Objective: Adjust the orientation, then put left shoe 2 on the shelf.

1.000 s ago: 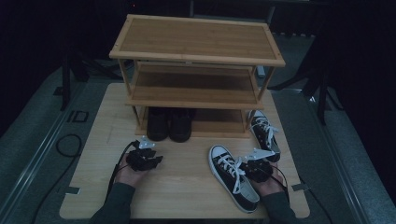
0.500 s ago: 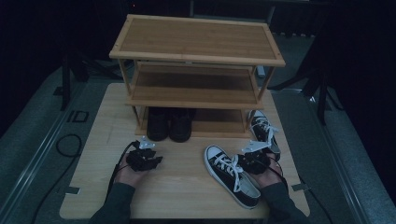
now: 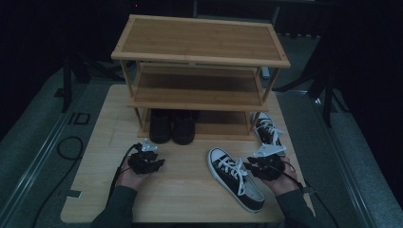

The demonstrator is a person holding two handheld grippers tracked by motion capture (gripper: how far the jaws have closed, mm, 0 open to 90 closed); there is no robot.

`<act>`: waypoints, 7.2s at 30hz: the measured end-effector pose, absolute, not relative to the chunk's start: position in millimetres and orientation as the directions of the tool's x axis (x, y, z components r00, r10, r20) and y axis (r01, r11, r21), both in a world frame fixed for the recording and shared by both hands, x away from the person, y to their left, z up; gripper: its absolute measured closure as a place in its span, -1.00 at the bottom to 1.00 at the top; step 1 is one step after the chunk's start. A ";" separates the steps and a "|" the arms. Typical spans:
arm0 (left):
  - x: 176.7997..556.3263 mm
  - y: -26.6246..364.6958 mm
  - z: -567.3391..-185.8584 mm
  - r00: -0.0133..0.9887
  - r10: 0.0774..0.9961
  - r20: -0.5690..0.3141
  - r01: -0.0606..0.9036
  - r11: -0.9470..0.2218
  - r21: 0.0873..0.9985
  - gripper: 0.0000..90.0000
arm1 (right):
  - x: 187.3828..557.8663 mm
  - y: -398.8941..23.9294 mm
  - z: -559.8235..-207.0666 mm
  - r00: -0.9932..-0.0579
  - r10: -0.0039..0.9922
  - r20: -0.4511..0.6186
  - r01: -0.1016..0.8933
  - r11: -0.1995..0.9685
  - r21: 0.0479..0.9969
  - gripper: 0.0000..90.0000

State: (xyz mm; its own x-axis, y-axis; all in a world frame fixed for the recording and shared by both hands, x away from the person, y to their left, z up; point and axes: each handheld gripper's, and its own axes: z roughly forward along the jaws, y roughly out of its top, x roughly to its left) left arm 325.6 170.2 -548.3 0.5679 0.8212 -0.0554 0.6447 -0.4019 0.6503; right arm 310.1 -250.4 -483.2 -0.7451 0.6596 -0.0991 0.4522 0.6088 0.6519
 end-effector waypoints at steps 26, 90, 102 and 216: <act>326.1 170.9 -549.2 0.561 0.826 -0.058 0.644 -0.392 0.658 0.32 | 278.5 -260.8 -469.9 -0.828 0.560 -0.037 0.432 0.679 0.594 0.49; 325.0 170.1 -550.9 0.567 0.822 -0.056 0.631 -0.390 0.670 0.29 | 329.5 -236.6 -462.5 -0.854 0.507 -0.118 0.391 0.774 0.498 0.95; 326.0 168.3 -550.9 0.574 0.817 -0.056 0.627 -0.396 0.671 0.29 | 332.1 -241.0 -455.5 -0.852 0.512 -0.112 0.392 0.763 0.514 0.95; 327.1 169.2 -551.5 0.582 0.810 -0.075 0.627 -0.388 0.676 0.27 | 411.1 -199.4 -305.7 -0.820 0.570 -0.056 0.283 0.487 0.826 0.95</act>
